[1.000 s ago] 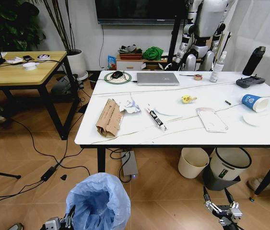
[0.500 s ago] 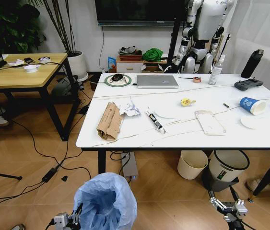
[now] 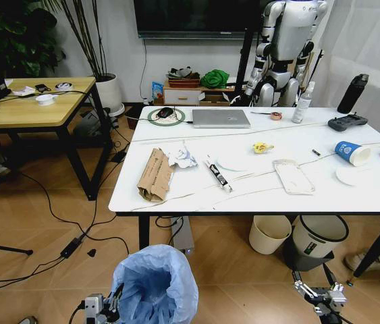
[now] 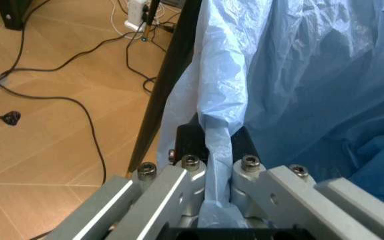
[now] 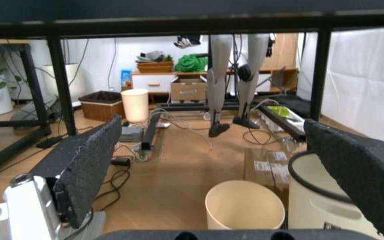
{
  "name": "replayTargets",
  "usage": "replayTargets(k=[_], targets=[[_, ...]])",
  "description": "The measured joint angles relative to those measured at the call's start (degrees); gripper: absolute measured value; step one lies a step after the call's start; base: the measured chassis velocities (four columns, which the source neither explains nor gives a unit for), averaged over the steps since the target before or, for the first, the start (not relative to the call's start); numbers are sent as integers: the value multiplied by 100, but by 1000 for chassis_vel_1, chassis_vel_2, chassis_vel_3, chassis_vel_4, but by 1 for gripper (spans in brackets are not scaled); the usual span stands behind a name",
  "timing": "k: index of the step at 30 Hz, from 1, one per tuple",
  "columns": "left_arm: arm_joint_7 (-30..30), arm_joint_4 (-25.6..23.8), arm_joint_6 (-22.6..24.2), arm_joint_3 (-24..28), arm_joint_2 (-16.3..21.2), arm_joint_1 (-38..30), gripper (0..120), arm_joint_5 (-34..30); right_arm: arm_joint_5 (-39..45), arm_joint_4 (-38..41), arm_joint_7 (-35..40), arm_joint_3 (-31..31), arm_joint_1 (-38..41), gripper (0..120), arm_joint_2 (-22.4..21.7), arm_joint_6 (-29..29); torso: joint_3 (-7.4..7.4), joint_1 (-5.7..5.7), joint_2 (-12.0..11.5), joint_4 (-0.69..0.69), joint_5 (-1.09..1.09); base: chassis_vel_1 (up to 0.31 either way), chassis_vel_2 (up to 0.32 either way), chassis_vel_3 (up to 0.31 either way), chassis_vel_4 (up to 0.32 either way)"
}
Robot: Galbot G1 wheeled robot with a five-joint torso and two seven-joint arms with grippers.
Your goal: Pick up the trash bin and place the trash from the table into it.
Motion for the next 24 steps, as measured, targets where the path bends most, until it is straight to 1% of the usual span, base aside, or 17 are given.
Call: replayTargets(k=[4, 7, 11, 13, 16, 20, 21, 23, 24], targets=[[14, -11, -29, -43, 67, 70, 0, -56, -45, 135, 32, -61, -20, 100, 2, -56, 82, 58, 143, 0, 0, 0, 0, 0, 0], [25, -23, -47, -53, 83, 95, 0, -71, -84, 142, 43, -75, -17, 100, 2, -63, 106, 78, 186, 0, 0, 0, 0, 0, 0], [79, -35, -108, -114, 111, 149, 0, -120, -148, 146, 57, -71, -21, 100, 5, -63, 193, 147, 340, 0, 0, 0, 0, 0, 0], [93, -12, -127, -139, 107, 151, 0, -131, -148, 161, 64, -70, -28, 100, 5, -63, 215, 165, 381, 0, 1, 0, 0, 0, 0], [118, 27, -147, -161, 37, 163, 0, -135, -150, 186, 67, -84, -37, 100, 6, -65, 271, 213, 484, 0, 0, 0, 0, 0, 0], [138, 79, -178, -177, -65, 155, 0, -115, -150, 185, 69, -115, -38, 100, 5, -69, 318, 248, 567, 0, 0, 0, 0, 0, 0], [151, 99, -194, -187, -129, 158, 0, -92, -143, 171, 70, -138, -40, 100, 5, -69, 355, 277, 633, 0, 0, 0, 0, 0, 0], [152, 100, -195, -191, -137, 159, 0, -89, -141, 168, 70, -141, -42, 100, 5, -70, 360, 282, 644, 0, 0, 0, 0, 0, 0], [159, 100, -202, -218, -185, 165, 0, -76, -129, 166, 71, -154, -56, 100, 4, -70, 386, 304, 692, 0, 0, 0, 0, 0, 0]])
